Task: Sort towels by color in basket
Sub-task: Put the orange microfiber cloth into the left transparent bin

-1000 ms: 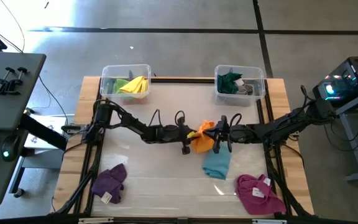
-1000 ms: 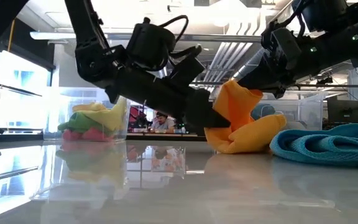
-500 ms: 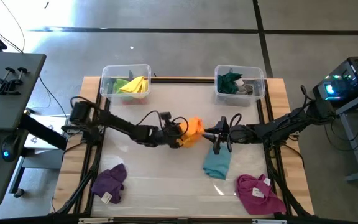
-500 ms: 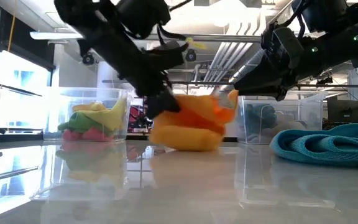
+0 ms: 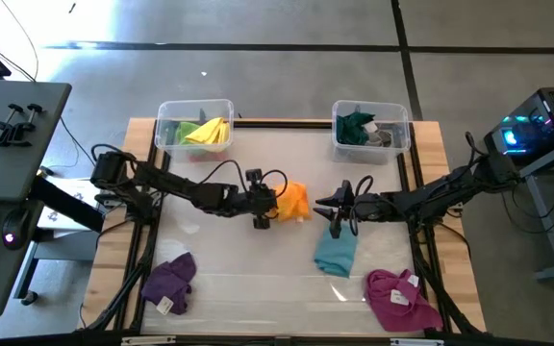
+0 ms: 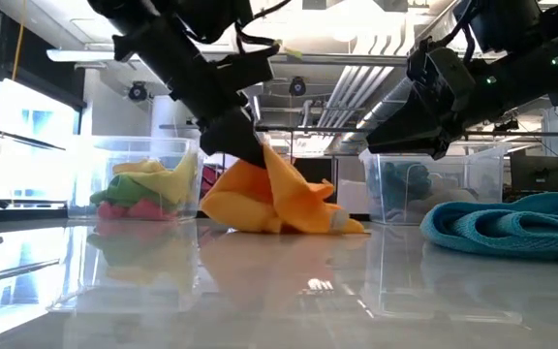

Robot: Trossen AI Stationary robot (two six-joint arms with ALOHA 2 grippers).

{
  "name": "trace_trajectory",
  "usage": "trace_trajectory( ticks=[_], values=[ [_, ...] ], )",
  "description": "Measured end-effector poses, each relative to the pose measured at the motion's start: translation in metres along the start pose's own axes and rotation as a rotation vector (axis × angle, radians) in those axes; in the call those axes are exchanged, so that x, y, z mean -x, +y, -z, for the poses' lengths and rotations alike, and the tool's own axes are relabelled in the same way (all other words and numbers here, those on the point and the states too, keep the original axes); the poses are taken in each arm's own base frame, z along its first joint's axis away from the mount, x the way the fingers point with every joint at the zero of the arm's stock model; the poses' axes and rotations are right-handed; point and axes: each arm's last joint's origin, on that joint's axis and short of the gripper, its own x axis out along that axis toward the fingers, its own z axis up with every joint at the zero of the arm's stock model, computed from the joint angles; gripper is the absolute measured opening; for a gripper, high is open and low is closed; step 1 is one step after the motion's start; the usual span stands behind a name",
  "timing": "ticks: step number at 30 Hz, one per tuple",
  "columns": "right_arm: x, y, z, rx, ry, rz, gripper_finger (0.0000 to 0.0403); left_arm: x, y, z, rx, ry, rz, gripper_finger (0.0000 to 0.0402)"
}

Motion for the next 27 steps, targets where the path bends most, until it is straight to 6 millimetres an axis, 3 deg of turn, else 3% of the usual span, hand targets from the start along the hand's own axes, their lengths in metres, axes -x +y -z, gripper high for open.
trace_trajectory(
  ticks=[7,13,21,27],
  values=[
    [0.0,0.0,0.0,0.0,0.0,0.0,0.0122,-0.005,0.006,-0.001,0.11,-0.041,0.247,0.0185],
    [0.0,0.0,0.0,0.0,0.0,0.0,0.0122,-0.029,0.002,0.015,0.099,0.063,0.147,0.022],
    [0.0,0.0,0.0,-0.001,0.0,0.0,0.0122,-0.052,-0.014,0.035,0.101,0.166,0.118,0.0203],
    [0.0,0.0,0.0,-0.002,0.0,0.0,0.0122,-0.052,-0.018,0.039,0.119,0.213,0.146,0.012]
  ],
)
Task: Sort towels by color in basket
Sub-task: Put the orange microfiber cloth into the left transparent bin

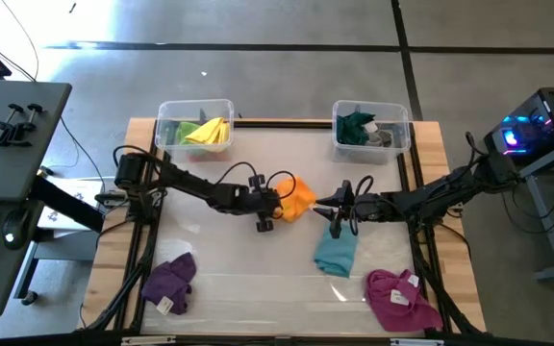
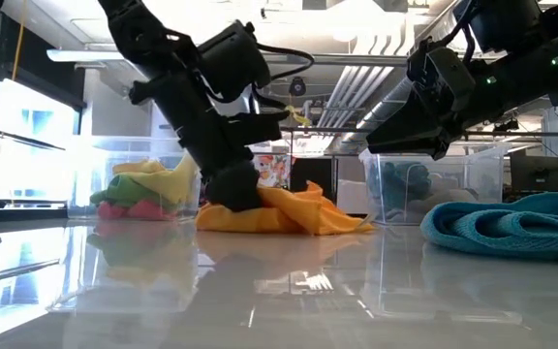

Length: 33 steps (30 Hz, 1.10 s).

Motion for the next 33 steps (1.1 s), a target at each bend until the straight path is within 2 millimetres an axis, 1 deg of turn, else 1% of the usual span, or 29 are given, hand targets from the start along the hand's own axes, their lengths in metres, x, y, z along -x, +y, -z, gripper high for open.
trace_trajectory(
  ticks=[4,5,7,9,11,15,17,19,22,24,26,29,31,33],
  values=[
    [0.0,0.0,0.0,0.002,0.002,0.001,0.0122,0.007,0.0,0.002,-0.004,0.026,-0.005,0.0026],
    [0.0,0.0,0.0,0.003,0.002,0.002,0.0122,0.011,0.0,0.0,0.004,0.019,-0.005,0.0015],
    [0.0,-0.001,0.0,0.005,0.001,0.014,0.0122,0.025,0.0,-0.001,0.005,0.013,-0.022,0.0016],
    [0.0,-0.001,0.0,0.005,-0.001,0.022,0.0122,0.045,0.001,-0.008,-0.003,-0.043,-0.069,0.0021],
    [0.0,-0.001,0.001,0.005,-0.002,0.027,0.0122,0.072,0.006,-0.016,-0.009,-0.103,-0.148,0.0017],
    [-0.001,-0.002,0.003,0.014,0.015,0.04,0.0122,0.117,0.026,-0.019,-0.001,-0.163,-0.378,0.0004],
    [-0.002,-0.002,0.005,0.017,0.022,0.045,0.0122,0.139,0.039,-0.021,0.03,-0.211,-0.503,0.0005],
    [-0.003,-0.003,0.006,0.021,0.024,0.064,0.0122,0.156,0.053,-0.022,0.052,-0.234,-0.613,0.0005],
    [-0.005,-0.003,0.008,0.025,0.034,0.067,0.0122,0.172,0.079,-0.02,0.086,-0.218,-0.742,0.0002],
    [-0.006,-0.003,0.01,0.029,0.043,0.07,0.0122,0.18,0.099,-0.015,0.129,-0.189,-0.816,0.0002],
    [-0.007,-0.003,0.013,0.033,0.052,0.074,0.0122,0.182,0.119,-0.008,0.162,-0.133,-0.864,0.0001],
    [-0.01,-0.003,0.016,0.038,0.064,0.078,0.0122,0.18,0.149,0.006,0.229,-0.042,-0.896,0.0001],
    [-0.012,-0.004,0.019,0.039,0.071,0.08,0.0122,0.177,0.171,0.015,0.285,-0.003,-0.854,0.0001],
    [-0.014,-0.003,0.019,0.037,0.065,0.077,0.0122,0.175,0.194,0.025,0.362,0.038,-0.756,0.0001]
  ],
)
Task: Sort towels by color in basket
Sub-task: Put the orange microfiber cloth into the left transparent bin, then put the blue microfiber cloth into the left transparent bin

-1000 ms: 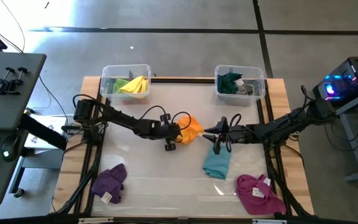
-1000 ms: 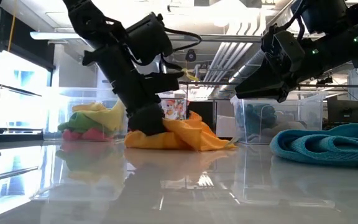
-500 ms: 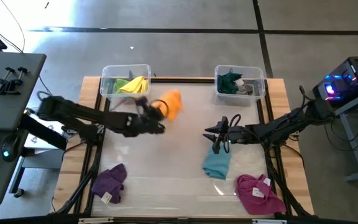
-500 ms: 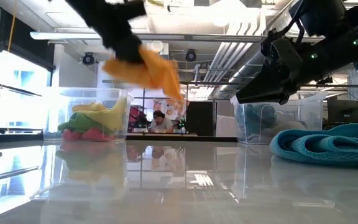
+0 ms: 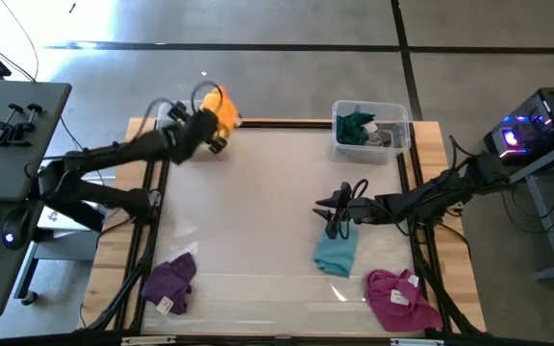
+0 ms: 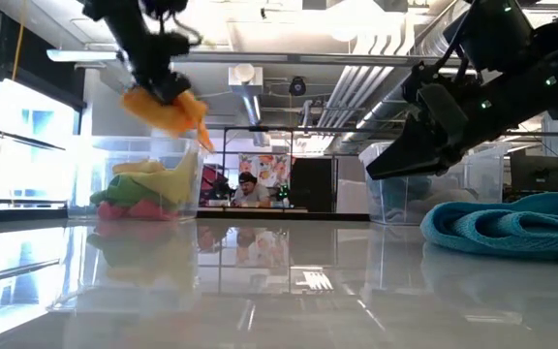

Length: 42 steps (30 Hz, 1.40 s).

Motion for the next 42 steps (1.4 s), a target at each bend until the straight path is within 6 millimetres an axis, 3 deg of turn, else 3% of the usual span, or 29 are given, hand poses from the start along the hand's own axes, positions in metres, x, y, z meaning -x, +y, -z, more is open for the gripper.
trace_trajectory(
  ticks=[5,9,15,20,24,29,36,42],
  values=[
    [-0.002,0.001,0.001,-0.006,-0.008,-0.007,0.0122,-0.03,0.037,0.011,0.09,0.259,0.098,0.0],
    [-0.002,0.001,0.001,-0.005,-0.012,-0.008,0.0122,-0.045,0.054,0.016,0.061,0.377,0.131,0.0],
    [-0.002,0.001,0.001,-0.006,-0.013,-0.007,0.0122,-0.069,0.054,0.023,-0.019,0.447,0.204,0.0008],
    [-0.002,0.001,0.001,-0.006,-0.013,-0.007,0.0122,-0.083,0.048,0.022,-0.016,0.436,0.241,0.0064],
    [-0.002,0.001,0.001,-0.005,-0.013,-0.006,0.0122,-0.081,0.05,0.02,-0.004,0.423,0.226,0.0121],
    [-0.002,0.001,0.001,-0.004,-0.013,-0.005,0.0122,-0.061,0.06,0.017,0.018,0.422,0.232,0.0163],
    [-0.002,0.001,0.001,-0.004,-0.013,-0.005,0.0122,-0.03,0.081,0.002,0.094,0.365,0.21,0.0169],
    [-0.002,0.001,0.001,-0.004,-0.013,-0.005,0.0122,-0.04,0.085,0.003,0.168,0.355,0.26,0.0137]
  ],
)
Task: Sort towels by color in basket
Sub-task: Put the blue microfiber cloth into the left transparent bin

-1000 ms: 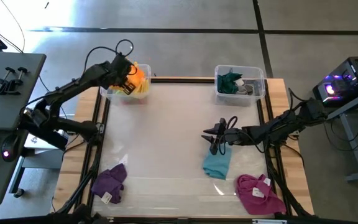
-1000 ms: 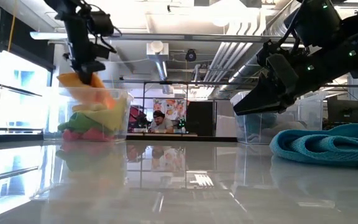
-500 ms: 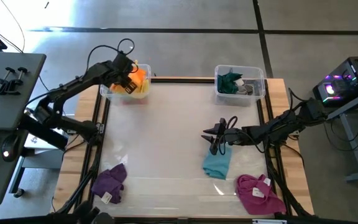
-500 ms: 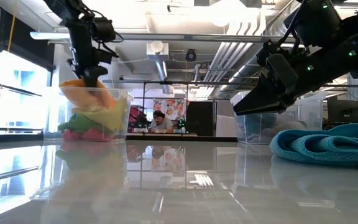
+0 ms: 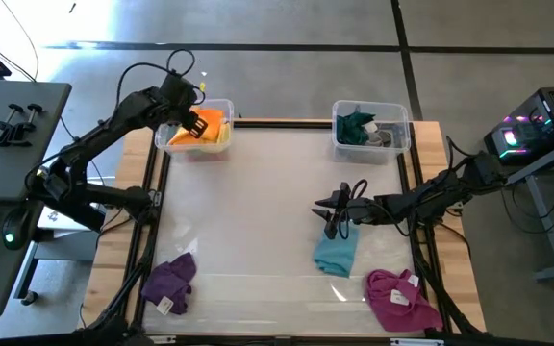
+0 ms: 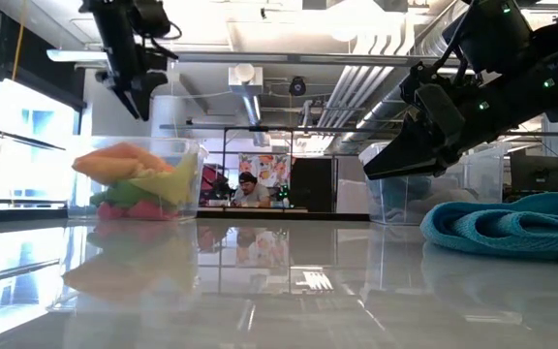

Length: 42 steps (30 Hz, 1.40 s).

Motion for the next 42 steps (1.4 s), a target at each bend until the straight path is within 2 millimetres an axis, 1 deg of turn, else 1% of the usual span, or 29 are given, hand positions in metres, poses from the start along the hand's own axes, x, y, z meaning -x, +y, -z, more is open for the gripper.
trace_trajectory(
  ticks=[3,5,9,12,14,16,18,20,23,27,31,34,37,39,42],
  values=[
    [0.0,0.0,0.0,0.0,0.0,0.0,0.0122,-0.016,0.0,-0.002,0.018,0.045,0.112,0.0103],
    [0.0,0.0,0.0,0.0,0.0,0.0,0.0122,-0.029,-0.002,-0.004,0.02,0.082,0.158,0.0079],
    [0.0,0.0,0.0,0.0,0.0,0.0,0.0122,-0.055,-0.009,-0.006,0.004,0.171,0.171,0.0036],
    [0.0,0.0,0.0,0.0,0.0,0.0,0.0122,-0.073,-0.014,-0.006,-0.009,0.23,0.177,0.001],
    [0.0,0.0,0.0,0.0,0.0,0.0,0.0122,-0.083,-0.018,-0.006,-0.018,0.263,0.182,0.0003],
    [0.0,0.0,0.0,0.0,0.001,0.0,0.0122,-0.09,-0.02,-0.005,-0.025,0.287,0.183,0.0004],
    [0.0,0.0,0.0,0.0,0.0,0.0,0.0122,-0.092,-0.02,-0.005,-0.039,0.298,0.161,0.0004],
    [0.0,0.0,0.0,0.0,0.001,0.0,0.0122,-0.087,-0.019,-0.005,-0.048,0.284,0.114,0.0002],
    [0.0,0.0,0.0,0.0,0.001,0.0,0.0122,-0.069,-0.014,-0.006,-0.047,0.227,0.05,0.0001],
    [0.0,0.0,0.0,0.0,0.001,0.0,0.0122,-0.033,-0.014,-0.006,-0.04,0.105,0.048,0.0001],
    [0.0,0.0,0.0,0.0,0.001,0.0,0.0122,0.008,-0.021,-0.001,-0.042,-0.032,0.081,0.0001],
    [0.0,0.0,0.0,0.0,0.001,0.0,0.0122,0.035,-0.034,0.004,-0.045,-0.122,0.142,0.0],
    [0.0,0.0,0.0,0.0,0.001,0.0,0.0122,0.054,-0.053,0.01,-0.072,-0.217,0.221,0.0],
    [0.0,0.0,0.0,0.0,0.001,0.0,0.0122,0.06,-0.07,0.016,-0.105,-0.309,0.286,0.0],
    [0.0,0.0,0.0,0.0,0.001,0.0,0.0122,0.059,-0.099,0.028,-0.143,-0.444,0.387,0.0]
  ],
)
